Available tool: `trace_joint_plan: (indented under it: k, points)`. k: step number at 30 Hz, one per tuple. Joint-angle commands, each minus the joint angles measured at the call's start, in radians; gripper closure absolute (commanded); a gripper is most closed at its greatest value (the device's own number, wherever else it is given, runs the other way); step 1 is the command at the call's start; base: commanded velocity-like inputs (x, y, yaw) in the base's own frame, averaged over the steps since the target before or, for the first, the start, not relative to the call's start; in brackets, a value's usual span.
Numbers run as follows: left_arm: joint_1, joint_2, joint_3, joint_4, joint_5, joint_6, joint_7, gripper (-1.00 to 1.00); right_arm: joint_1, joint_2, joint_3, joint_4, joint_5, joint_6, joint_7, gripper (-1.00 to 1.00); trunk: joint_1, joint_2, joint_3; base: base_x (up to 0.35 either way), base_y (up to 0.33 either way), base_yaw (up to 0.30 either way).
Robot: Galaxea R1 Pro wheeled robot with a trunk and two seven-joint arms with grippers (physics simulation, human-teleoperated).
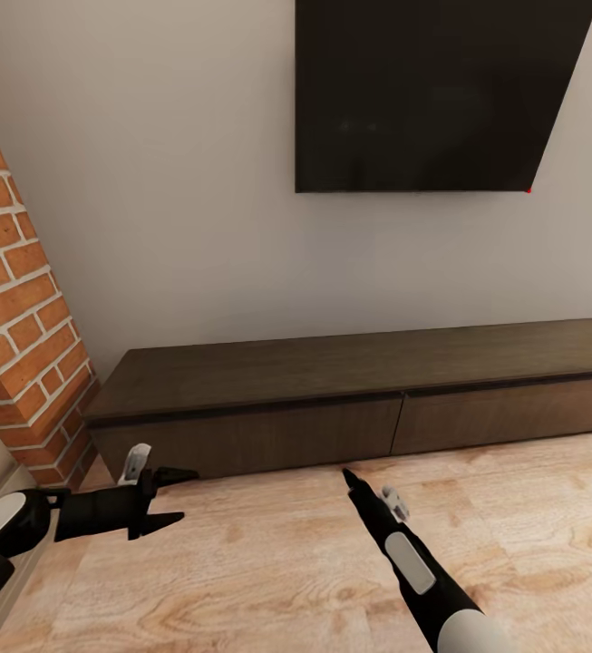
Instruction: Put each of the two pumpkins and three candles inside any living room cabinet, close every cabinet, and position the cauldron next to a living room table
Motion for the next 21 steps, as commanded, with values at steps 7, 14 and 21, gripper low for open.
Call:
trace_joint_plan:
  k: [7,14,21]
  points:
    - [0.0,-0.01,-0.011,-0.007,0.024,-0.001,0.008,-1.0,-0.001,-0.01,0.0,0.026,-0.107,0.074,0.266,-1.0,0.0,0.0,-0.001,0.0,0.0,0.0]
    - [0.0,-0.012,-0.025,-0.007,0.025,-0.001,0.006,-1.0,-0.001,-0.013,-0.003,0.023,-0.128,0.127,0.343,-1.0,0.001,-0.001,-0.012,0.0,0.0,0.0]
    - [0.0,-0.013,-0.025,-0.007,0.026,-0.001,0.006,-1.0,-0.001,-0.016,-0.001,0.02,-0.244,0.129,0.35,-1.0,0.004,-0.003,-0.04,0.0,0.0,0.0]
